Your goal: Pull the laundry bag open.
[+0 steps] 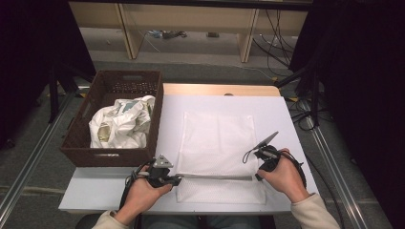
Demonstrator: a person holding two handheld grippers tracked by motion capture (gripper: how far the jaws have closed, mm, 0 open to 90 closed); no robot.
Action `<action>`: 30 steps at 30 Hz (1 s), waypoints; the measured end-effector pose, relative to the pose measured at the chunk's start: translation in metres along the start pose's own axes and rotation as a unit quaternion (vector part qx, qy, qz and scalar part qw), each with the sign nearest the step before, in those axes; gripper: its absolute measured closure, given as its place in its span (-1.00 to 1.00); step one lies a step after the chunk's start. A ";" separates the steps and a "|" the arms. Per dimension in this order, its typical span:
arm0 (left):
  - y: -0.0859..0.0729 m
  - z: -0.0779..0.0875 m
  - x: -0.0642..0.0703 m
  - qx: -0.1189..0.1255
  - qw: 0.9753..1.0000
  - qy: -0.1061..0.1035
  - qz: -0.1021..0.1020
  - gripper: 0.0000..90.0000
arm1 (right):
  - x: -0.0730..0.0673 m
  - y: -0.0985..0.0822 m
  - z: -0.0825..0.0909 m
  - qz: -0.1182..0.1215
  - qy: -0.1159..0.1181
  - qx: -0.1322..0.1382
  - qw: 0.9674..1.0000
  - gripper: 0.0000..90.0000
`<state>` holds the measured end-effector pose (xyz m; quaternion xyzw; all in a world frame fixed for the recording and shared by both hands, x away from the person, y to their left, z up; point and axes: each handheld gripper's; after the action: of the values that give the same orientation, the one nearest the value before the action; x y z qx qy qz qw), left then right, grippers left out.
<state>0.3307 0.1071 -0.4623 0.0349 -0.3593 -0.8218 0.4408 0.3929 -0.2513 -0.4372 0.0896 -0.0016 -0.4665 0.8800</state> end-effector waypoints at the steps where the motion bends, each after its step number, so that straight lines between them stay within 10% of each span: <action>1: -0.001 0.000 0.000 -0.001 1.000 -0.005 0.006 0.91 | -0.002 0.000 0.002 -0.014 0.004 -0.014 1.000 0.94; 5: -0.004 0.001 -0.001 -0.004 1.000 0.001 0.006 0.91 | 0.002 -0.001 -0.003 0.016 -0.008 0.013 1.000 0.94; 23: -0.008 -0.006 -0.002 -0.035 0.999 0.042 -0.006 0.91 | 0.003 -0.001 -0.009 0.011 -0.013 0.004 1.000 0.94; 30: -0.009 -0.010 -0.001 -0.039 0.999 0.022 -0.016 0.84 | 0.003 -0.001 -0.008 0.012 -0.012 0.004 1.000 0.92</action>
<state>0.3288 0.1056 -0.4752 0.0411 -0.3167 -0.8412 0.4363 0.3947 -0.2535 -0.4458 0.0874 -0.0146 -0.4569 0.8851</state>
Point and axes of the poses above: each handheld gripper's, and its own axes: z roughly backward along the jaws, y roughly out of its top, x roughly to its right, and after that the axes turned 7 degrees about z, right-handed
